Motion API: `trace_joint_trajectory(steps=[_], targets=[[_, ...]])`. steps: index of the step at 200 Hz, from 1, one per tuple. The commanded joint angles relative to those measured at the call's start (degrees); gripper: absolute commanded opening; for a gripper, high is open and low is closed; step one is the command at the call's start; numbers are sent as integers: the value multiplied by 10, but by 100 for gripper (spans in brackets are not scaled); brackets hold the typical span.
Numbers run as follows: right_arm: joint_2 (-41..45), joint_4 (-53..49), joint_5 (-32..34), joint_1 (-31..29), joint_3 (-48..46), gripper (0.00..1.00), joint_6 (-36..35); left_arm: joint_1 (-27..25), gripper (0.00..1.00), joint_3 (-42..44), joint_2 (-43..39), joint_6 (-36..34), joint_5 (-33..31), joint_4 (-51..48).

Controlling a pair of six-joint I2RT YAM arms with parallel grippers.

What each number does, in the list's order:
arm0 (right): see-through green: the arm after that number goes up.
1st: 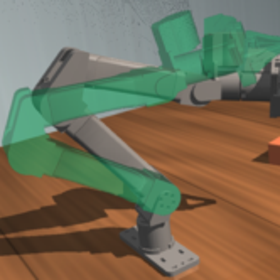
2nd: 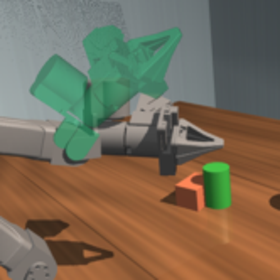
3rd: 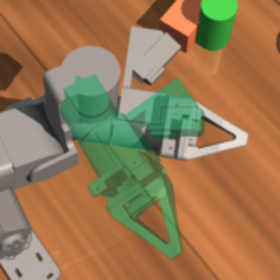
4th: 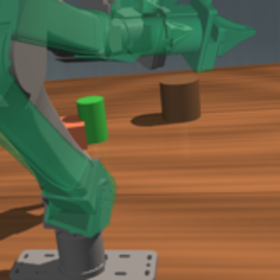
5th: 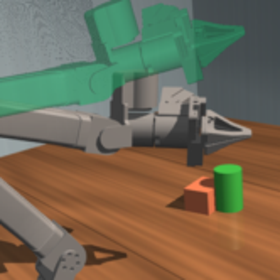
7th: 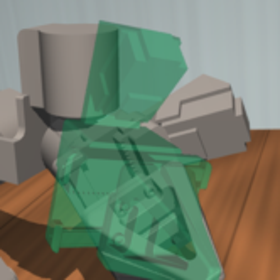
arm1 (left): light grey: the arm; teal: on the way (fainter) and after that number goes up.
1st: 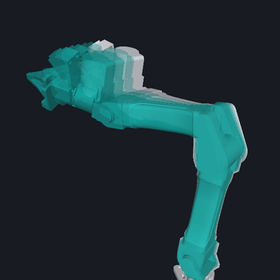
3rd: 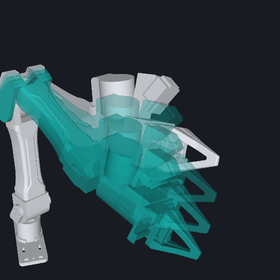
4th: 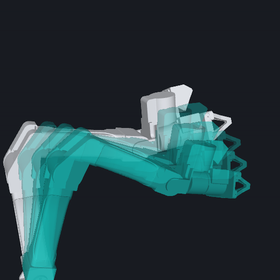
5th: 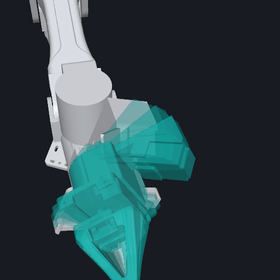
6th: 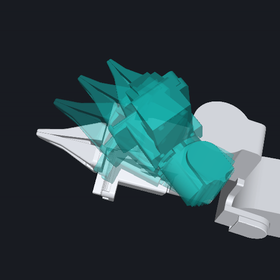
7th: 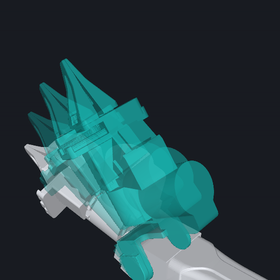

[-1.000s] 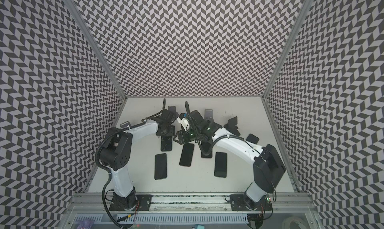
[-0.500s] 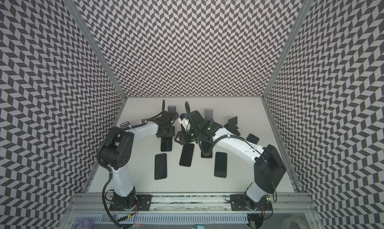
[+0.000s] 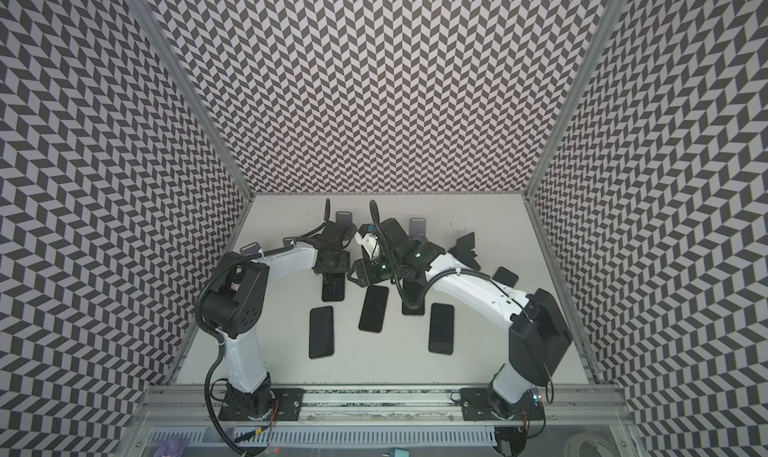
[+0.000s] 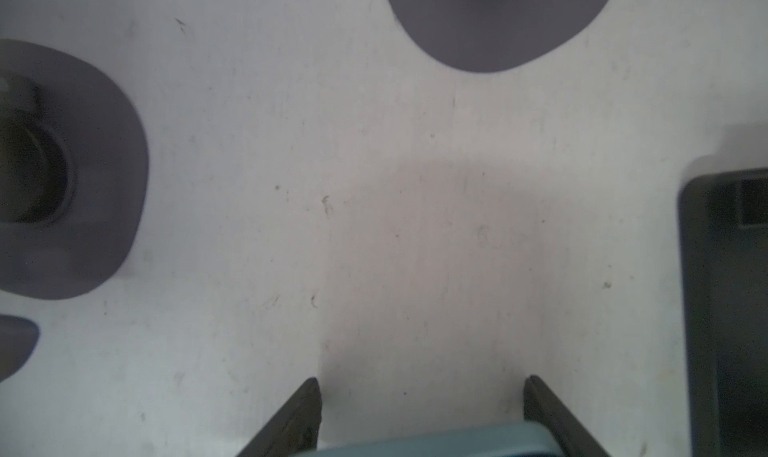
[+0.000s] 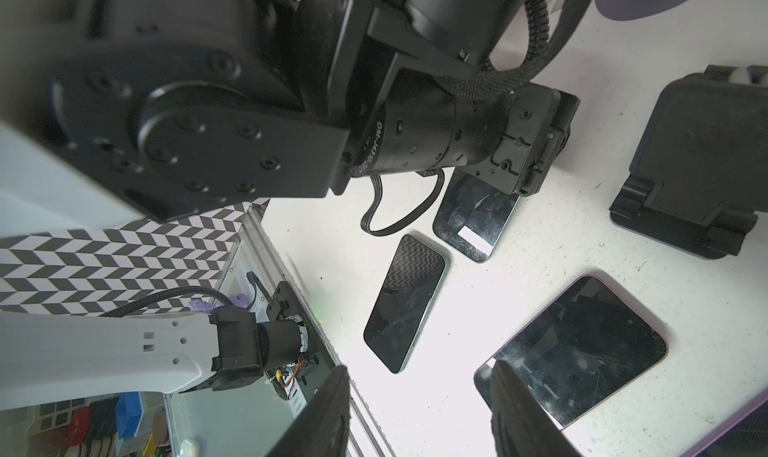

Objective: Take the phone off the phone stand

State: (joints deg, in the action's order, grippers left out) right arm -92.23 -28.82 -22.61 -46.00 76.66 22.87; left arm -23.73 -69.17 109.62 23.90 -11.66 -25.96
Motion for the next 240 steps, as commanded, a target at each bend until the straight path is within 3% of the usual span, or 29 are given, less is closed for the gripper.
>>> trace_joint_trajectory(steps=[1,240], targets=[[10,15,4,-3,0,54,-9,5,56,11,14,4,-17,-1],[25,33,7,-2,-21,54,-5,5,69,23,29,10,-27,-10]])
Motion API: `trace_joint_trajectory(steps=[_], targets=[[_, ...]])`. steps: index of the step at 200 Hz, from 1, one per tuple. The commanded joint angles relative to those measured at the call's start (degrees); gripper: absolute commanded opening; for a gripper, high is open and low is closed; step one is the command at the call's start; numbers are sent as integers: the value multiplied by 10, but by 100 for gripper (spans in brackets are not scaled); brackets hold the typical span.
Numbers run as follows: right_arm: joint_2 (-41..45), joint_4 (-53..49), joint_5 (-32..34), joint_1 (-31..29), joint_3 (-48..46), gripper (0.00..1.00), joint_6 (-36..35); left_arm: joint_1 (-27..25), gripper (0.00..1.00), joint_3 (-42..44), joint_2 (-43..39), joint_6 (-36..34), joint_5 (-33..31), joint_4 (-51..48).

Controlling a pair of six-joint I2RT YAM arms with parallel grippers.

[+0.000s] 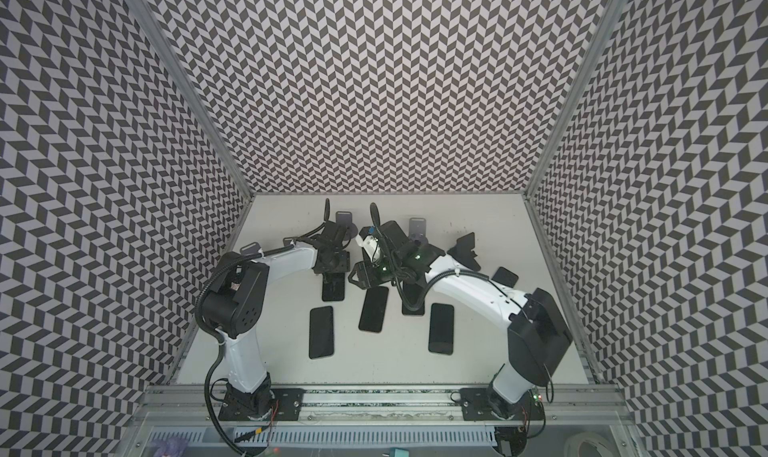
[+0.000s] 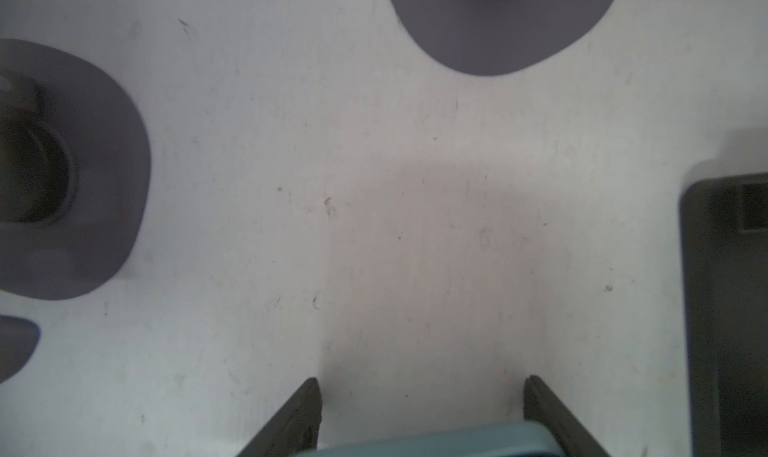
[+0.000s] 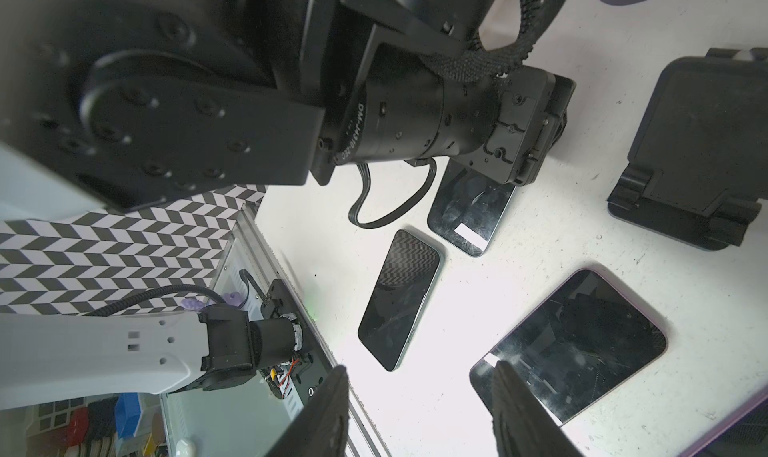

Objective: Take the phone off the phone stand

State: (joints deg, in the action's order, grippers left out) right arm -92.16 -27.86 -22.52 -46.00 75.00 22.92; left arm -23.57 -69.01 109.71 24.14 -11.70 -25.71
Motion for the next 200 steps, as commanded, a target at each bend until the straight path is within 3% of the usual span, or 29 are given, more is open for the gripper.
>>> trace_joint_trajectory(steps=[1,200], targets=[[24,24,6,-2,-5,54,-5,4,69,21,28,7,-26,-13],[28,24,5,-2,-6,54,-7,3,77,38,45,-4,-28,-14]])
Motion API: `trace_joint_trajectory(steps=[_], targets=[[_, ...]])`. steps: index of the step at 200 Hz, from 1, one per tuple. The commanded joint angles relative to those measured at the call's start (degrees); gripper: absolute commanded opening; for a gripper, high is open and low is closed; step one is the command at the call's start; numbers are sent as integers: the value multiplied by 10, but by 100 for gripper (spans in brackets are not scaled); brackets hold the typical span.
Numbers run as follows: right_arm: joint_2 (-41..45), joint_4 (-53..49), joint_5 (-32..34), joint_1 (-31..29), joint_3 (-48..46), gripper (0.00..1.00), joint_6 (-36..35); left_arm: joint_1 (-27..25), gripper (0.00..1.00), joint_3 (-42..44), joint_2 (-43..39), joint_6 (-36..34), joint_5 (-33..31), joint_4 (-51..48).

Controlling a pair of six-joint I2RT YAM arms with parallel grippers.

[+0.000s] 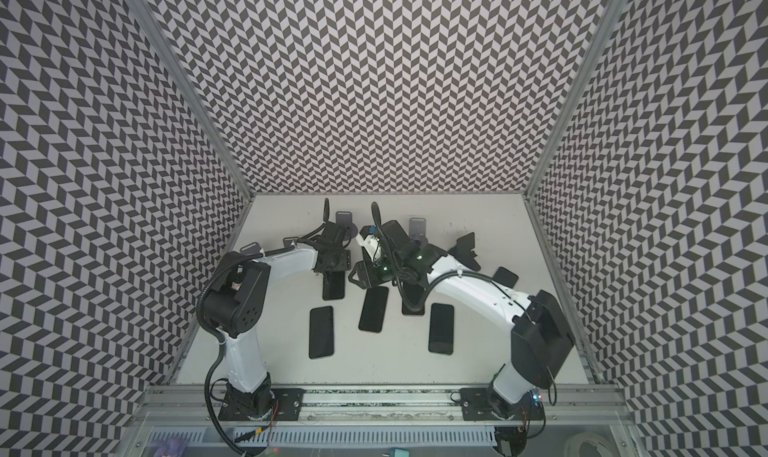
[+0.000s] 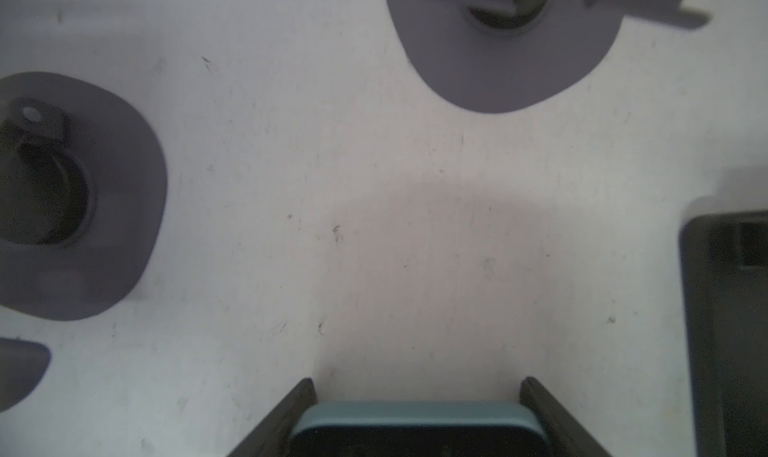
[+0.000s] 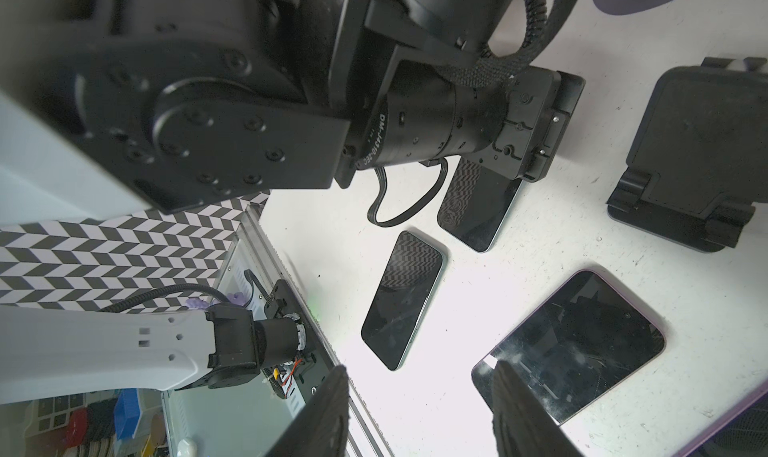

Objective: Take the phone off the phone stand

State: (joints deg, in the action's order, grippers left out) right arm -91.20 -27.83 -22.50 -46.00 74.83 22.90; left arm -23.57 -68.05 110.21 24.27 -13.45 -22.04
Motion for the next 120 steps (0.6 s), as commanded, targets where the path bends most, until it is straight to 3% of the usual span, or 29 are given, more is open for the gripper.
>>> trace_joint_trajectory(steps=[1,120], targets=[[18,24,5,-2,-4,54,-6,3,77,29,40,-5,-11,-50],[16,24,4,-2,-5,54,-8,3,80,35,45,-5,-12,-48]])
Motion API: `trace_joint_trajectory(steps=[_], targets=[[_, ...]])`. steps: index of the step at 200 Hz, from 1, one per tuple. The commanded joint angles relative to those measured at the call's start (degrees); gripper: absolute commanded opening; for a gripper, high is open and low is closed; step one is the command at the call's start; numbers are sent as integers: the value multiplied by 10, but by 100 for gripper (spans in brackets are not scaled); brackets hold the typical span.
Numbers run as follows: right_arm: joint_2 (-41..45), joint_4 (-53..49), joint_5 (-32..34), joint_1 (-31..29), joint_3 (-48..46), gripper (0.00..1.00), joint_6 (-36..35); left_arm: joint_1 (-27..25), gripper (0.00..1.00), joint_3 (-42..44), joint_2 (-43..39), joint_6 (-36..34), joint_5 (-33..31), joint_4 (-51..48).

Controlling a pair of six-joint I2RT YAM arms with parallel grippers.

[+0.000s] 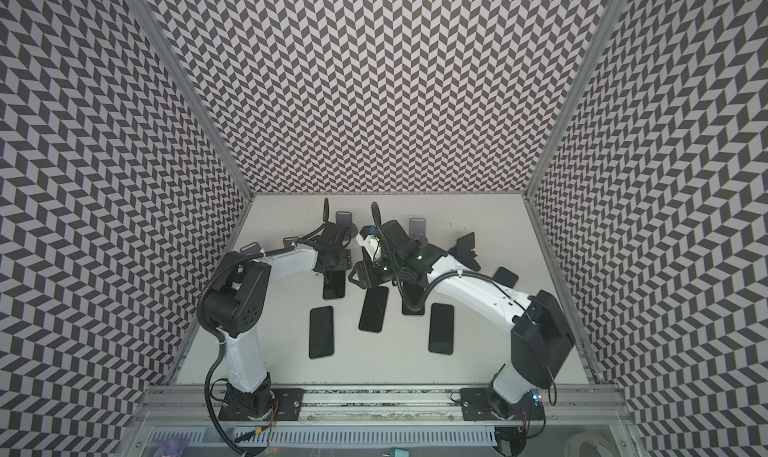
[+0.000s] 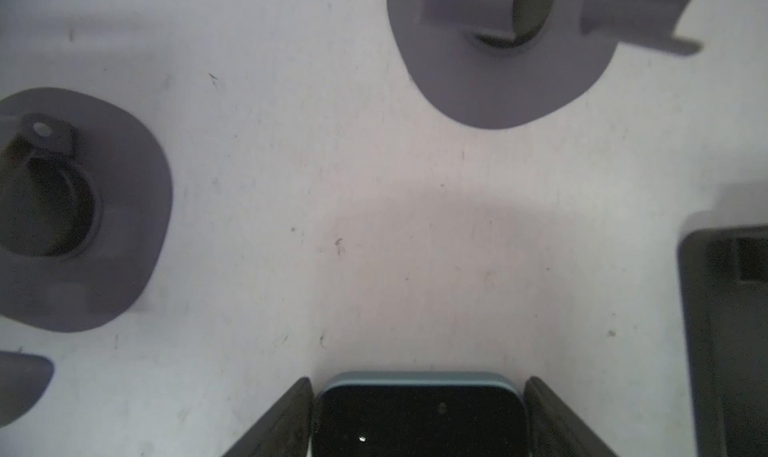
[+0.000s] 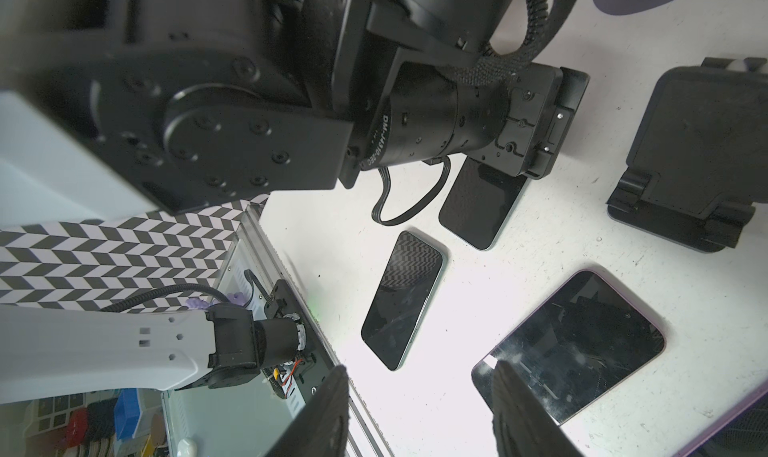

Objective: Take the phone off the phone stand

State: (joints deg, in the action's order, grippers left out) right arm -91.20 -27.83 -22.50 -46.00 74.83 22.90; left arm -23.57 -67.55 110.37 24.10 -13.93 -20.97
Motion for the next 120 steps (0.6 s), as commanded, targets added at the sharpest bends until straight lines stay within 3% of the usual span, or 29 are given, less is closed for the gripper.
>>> trace_joint_trajectory(steps=[1,61,120], targets=[[16,24,4,-2,-5,54,-8,3,80,30,43,-4,-7,-58],[22,23,5,-2,-3,54,-8,3,81,24,39,-3,-13,-61],[24,10,26,-2,21,58,-8,3,94,10,14,-5,-31,-65]])
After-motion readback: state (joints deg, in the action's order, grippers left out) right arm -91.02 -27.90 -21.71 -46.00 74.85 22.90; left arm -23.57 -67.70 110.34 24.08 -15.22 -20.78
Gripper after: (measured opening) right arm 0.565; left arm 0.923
